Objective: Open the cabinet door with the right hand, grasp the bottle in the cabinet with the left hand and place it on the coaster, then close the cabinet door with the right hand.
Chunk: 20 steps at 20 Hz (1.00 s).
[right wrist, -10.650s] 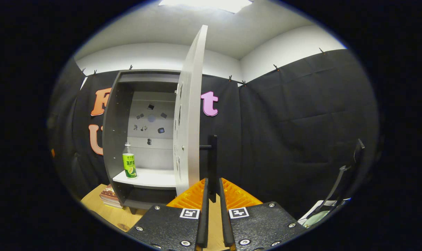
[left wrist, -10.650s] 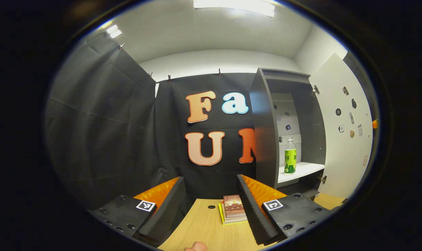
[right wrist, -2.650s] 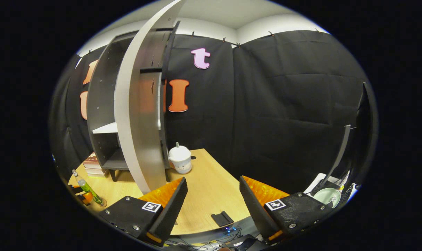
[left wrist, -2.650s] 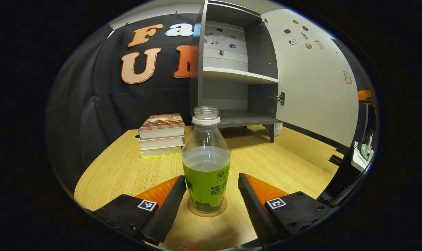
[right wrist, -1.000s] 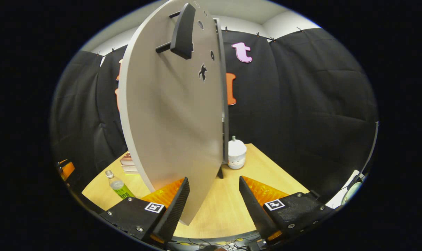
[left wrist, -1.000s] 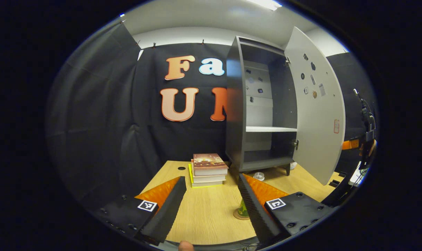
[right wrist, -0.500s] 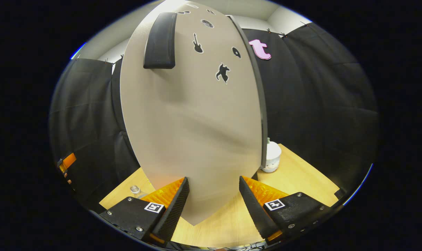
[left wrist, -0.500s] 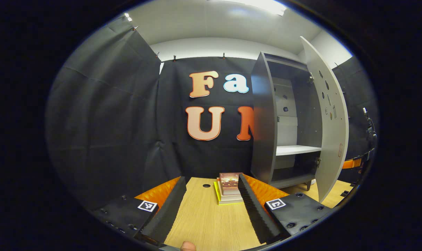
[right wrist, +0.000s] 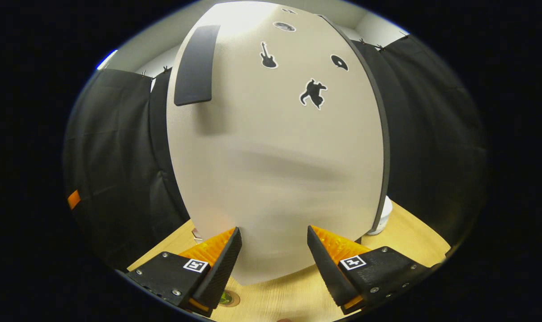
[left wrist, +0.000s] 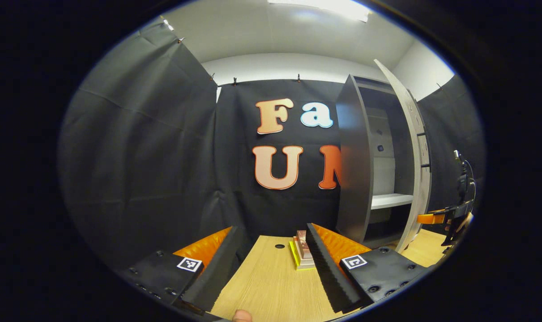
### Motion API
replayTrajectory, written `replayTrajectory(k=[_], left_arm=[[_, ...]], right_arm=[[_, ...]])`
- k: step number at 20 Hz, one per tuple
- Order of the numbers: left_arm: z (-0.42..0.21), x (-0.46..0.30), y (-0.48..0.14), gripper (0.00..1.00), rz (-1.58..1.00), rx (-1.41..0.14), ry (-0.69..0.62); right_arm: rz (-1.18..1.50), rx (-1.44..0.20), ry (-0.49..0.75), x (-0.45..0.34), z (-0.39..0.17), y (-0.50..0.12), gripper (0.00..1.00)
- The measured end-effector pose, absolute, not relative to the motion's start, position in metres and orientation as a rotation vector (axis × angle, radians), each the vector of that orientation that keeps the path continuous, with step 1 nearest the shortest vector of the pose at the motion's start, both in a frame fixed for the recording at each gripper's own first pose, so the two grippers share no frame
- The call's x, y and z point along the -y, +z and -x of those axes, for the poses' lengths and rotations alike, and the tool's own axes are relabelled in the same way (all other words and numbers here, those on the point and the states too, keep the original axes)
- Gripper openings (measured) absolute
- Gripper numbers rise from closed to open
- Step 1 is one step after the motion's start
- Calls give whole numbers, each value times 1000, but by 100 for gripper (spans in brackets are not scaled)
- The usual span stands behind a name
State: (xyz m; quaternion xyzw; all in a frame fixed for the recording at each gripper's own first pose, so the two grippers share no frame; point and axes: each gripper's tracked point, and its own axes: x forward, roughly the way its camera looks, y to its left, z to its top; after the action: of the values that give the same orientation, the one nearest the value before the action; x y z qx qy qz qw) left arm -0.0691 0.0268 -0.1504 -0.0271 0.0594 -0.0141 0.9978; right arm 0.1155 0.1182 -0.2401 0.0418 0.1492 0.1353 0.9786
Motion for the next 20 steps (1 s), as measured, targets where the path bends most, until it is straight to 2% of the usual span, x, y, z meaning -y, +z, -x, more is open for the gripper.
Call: replayTrajectory(k=[20], left_arm=[[43,-68,-153,98,34,-123,30]], right_arm=[[-46,-267,196,-131,-156,-241,91]])
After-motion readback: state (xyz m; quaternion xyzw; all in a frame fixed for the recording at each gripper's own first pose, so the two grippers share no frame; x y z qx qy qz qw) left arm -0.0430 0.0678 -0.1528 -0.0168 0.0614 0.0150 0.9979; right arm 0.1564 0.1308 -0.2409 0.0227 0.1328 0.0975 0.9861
